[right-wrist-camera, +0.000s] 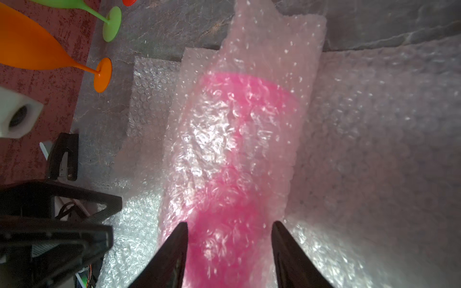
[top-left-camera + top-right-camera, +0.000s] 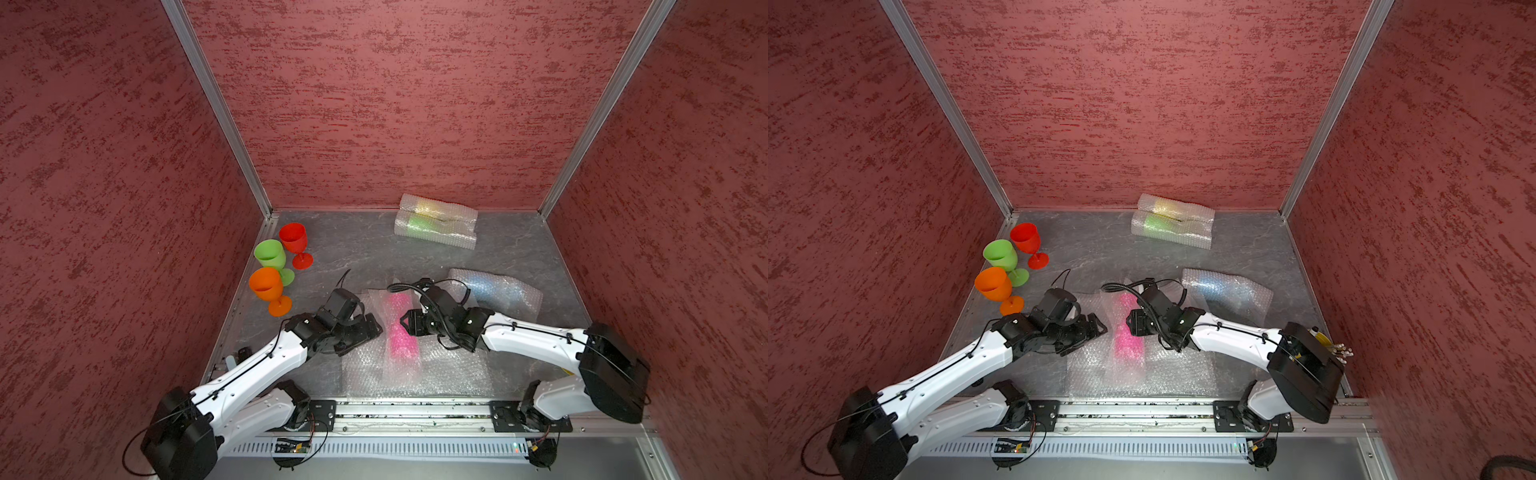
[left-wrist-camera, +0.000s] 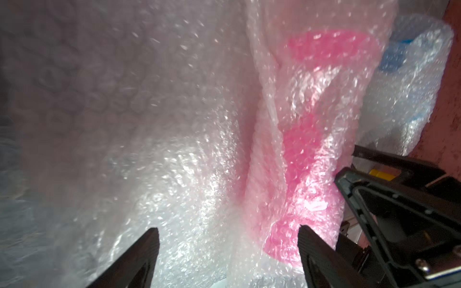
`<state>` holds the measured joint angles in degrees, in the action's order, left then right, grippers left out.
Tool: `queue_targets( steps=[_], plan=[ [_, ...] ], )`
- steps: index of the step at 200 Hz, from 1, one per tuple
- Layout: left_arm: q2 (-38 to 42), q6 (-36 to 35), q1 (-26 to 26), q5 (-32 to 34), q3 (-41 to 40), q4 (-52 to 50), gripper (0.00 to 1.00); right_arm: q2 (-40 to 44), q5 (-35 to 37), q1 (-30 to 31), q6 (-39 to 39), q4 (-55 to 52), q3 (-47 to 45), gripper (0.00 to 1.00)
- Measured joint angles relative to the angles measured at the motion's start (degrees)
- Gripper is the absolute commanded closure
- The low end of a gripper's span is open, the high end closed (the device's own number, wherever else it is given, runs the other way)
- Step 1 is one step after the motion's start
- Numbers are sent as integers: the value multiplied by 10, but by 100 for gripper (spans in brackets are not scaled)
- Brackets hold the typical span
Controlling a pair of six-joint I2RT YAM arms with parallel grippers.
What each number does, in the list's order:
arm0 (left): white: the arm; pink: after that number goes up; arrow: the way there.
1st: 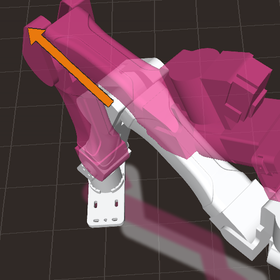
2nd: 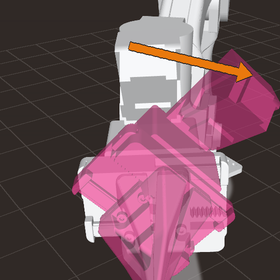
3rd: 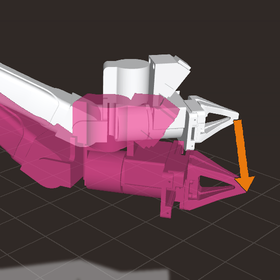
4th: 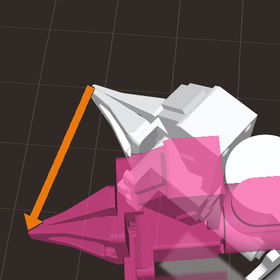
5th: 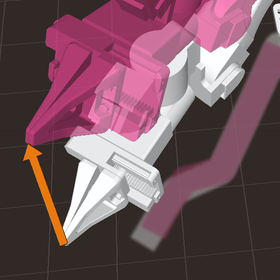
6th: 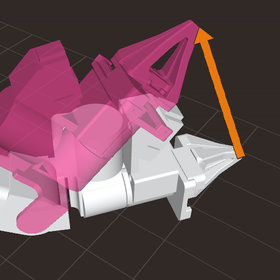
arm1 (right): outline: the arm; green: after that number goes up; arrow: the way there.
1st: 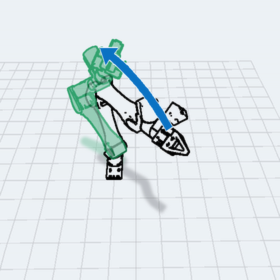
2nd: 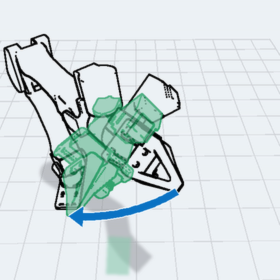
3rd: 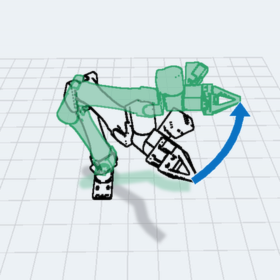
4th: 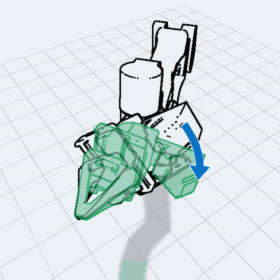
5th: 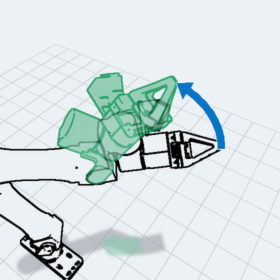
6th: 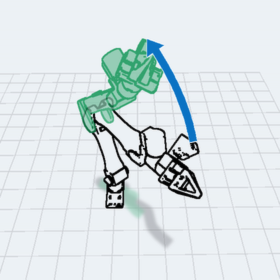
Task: Unpack wine glasses from bubble wrap
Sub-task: Unwrap the bubble wrap.
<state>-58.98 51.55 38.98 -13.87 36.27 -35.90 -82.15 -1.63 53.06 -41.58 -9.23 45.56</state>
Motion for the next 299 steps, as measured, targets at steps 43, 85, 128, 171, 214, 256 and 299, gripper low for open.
queue_targets(
  steps=[43, 85, 128, 171, 214, 256, 299],
  plan=[
    [-35, -26, 53, -9, 9, 28, 36, 2, 7, 0, 0, 0, -3, 53],
    [-31, -28, 54, -9, -4, 48, 45, 4, 8, 0, 0, 0, -4, 55],
    [-48, -30, 54, -11, -11, 70, 46, 4, 8, 0, -1, 0, -4, 55],
    [-64, -35, 54, -11, -15, 83, 54, 4, 9, 0, -2, 0, -6, 55],
    [-81, -40, 54, -8, -16, 96, 65, 4, 9, 0, -2, 0, -6, 55],
    [-97, -46, 57, -3, -16, 104, 68, 4, 10, 0, -2, 0, -6, 55],
    [-128, -51, 81, 24, -8, 104, 73, 4, 10, 0, -2, 1, -6, 55]
  ],
)
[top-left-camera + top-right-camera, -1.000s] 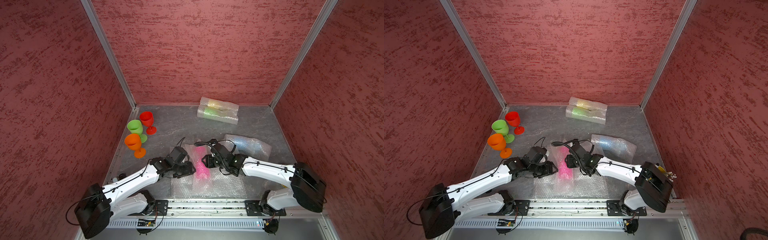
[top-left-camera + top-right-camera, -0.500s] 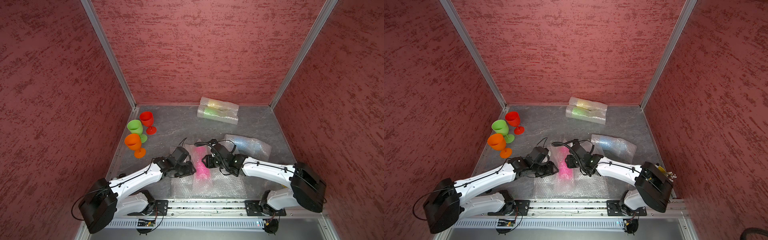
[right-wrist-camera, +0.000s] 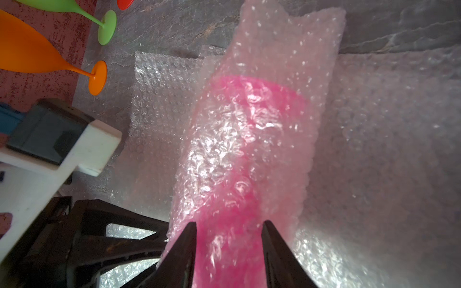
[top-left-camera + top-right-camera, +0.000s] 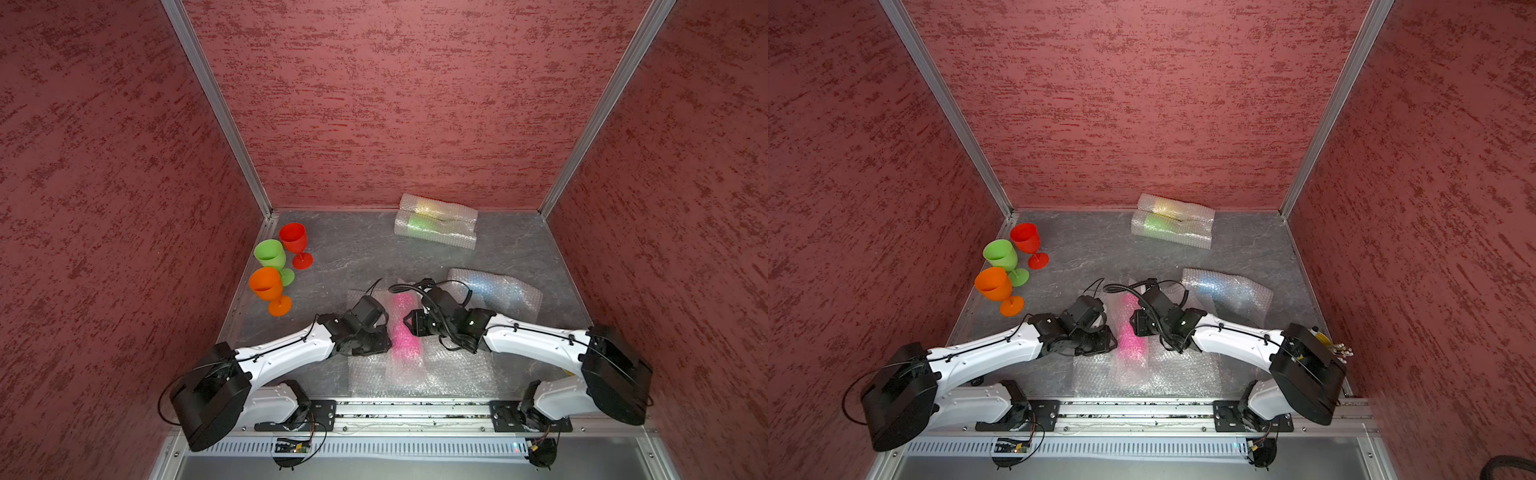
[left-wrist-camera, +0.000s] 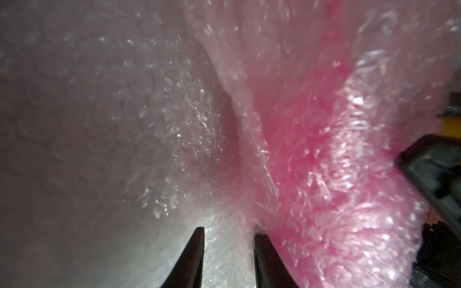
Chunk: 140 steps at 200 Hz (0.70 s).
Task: Unpack wine glasses from bubble wrap
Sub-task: Unwrap the bubble wrap.
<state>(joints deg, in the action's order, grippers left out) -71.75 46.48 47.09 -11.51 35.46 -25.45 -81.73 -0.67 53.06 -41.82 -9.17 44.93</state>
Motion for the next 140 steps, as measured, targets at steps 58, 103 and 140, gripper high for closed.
queue_targets(
  steps=[58, 103, 140],
  plan=[
    [12, 2, 5, 5, 1, 9, 100, 5, 9, 0, 1, -3, 0, 48],
    [28, 13, 5, 7, 1, 11, 100, 29, 9, 0, 8, -24, 0, 34],
    [56, 17, 5, 14, 5, 9, 100, 63, -16, 0, 7, -30, -6, 32]
  ],
)
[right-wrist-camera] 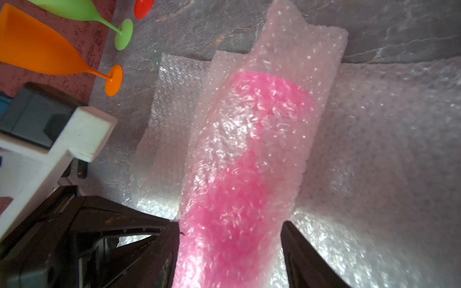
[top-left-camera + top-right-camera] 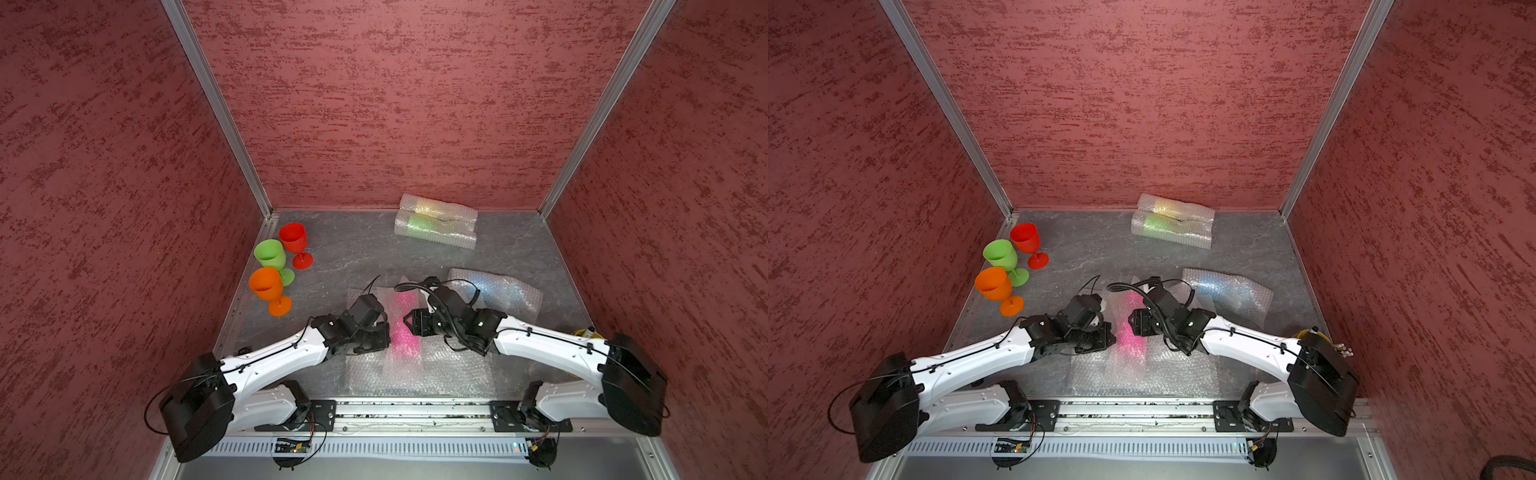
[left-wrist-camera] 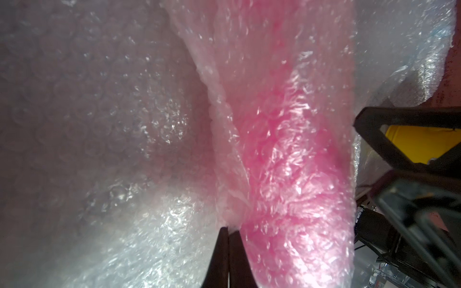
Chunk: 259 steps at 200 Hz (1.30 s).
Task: Unpack wine glasses from bubble wrap
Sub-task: Unwrap the bubble wrap.
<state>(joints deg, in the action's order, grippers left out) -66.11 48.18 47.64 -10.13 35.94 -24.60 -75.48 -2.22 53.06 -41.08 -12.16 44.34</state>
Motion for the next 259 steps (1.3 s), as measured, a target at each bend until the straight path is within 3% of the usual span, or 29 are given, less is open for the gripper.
queue_targets(
  steps=[31, 75, 143, 195, 214, 259],
  plan=[
    [13, 0, 1, 8, 14, -9, 100, 22, -35, 6, 0, 3, -20, 31],
    [16, 0, 12, 34, 29, -16, 100, 29, -51, 28, 2, -8, -27, 39],
    [-8, -2, 45, 73, 33, -20, 100, 13, -35, 38, 9, -16, -34, 15],
    [-7, -5, 46, 88, 33, -20, 100, -50, -20, 37, 27, -10, 5, 14],
    [-7, -5, 45, 92, 32, -22, 100, -71, -20, 33, 33, -2, 15, 16],
    [-5, -5, 39, 100, 22, -19, 100, -96, -21, 23, 38, 31, 20, 33]
  ],
)
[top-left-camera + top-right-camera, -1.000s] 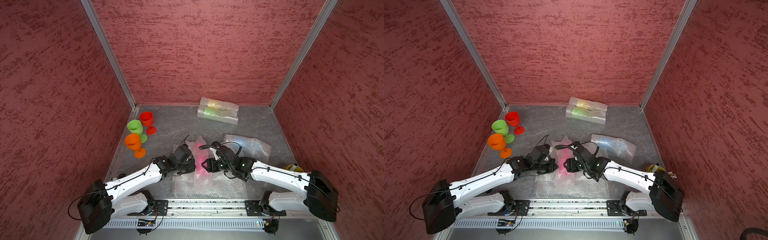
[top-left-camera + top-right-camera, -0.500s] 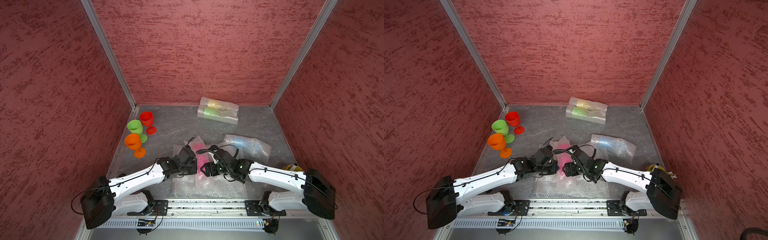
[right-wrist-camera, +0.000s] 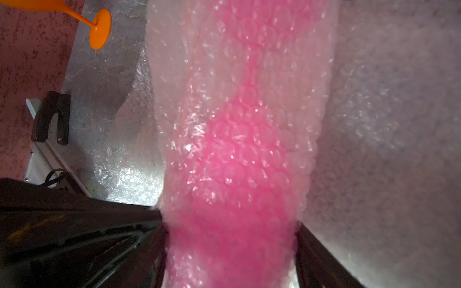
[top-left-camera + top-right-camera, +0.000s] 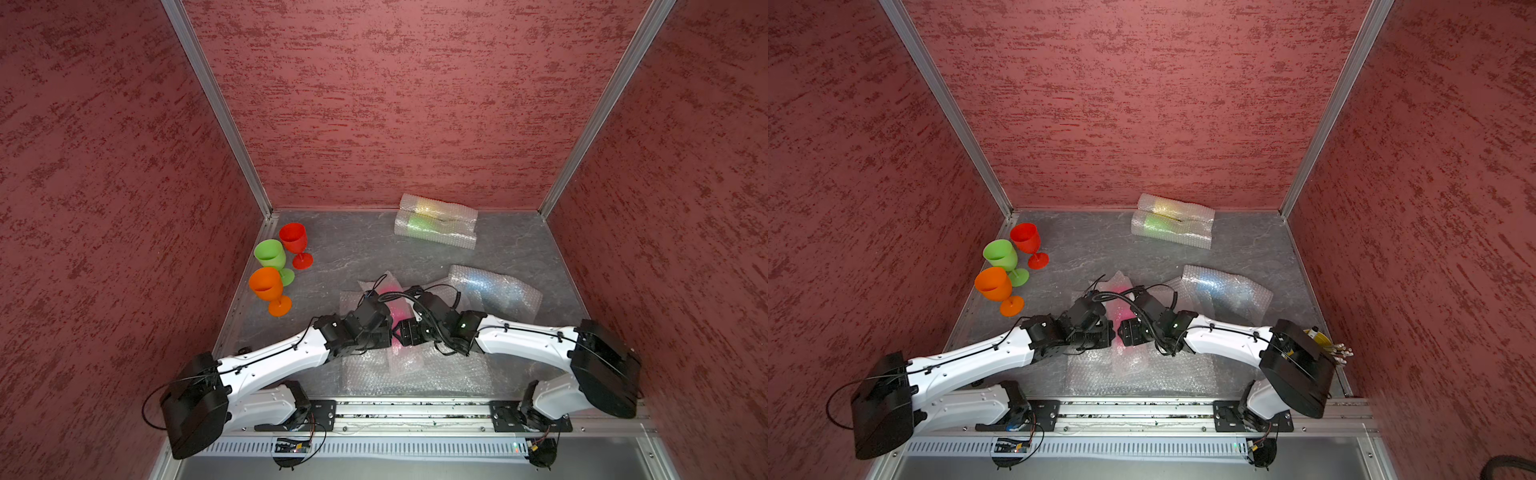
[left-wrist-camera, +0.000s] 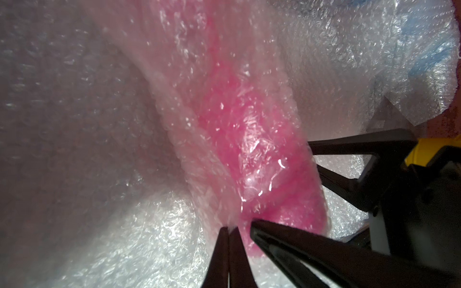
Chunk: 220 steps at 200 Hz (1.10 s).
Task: Unpack wine glasses from bubble wrap
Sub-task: Unwrap the bubble wrap.
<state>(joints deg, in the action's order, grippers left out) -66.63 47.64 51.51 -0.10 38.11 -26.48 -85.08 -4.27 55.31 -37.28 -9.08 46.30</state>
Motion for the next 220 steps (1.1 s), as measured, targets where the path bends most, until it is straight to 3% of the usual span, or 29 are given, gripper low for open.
queue_targets(
  steps=[54, 143, 220],
  plan=[
    [12, -3, -46, -16, -38, 36, 100, 10, -21, -24, -12, 62, -38, 43],
    [50, -10, -78, -11, -67, -7, 100, 16, -28, -44, -23, 86, -52, 46],
    [92, -9, -81, -16, -57, -32, 100, 101, -6, -49, -13, -9, -40, 17]
  ],
)
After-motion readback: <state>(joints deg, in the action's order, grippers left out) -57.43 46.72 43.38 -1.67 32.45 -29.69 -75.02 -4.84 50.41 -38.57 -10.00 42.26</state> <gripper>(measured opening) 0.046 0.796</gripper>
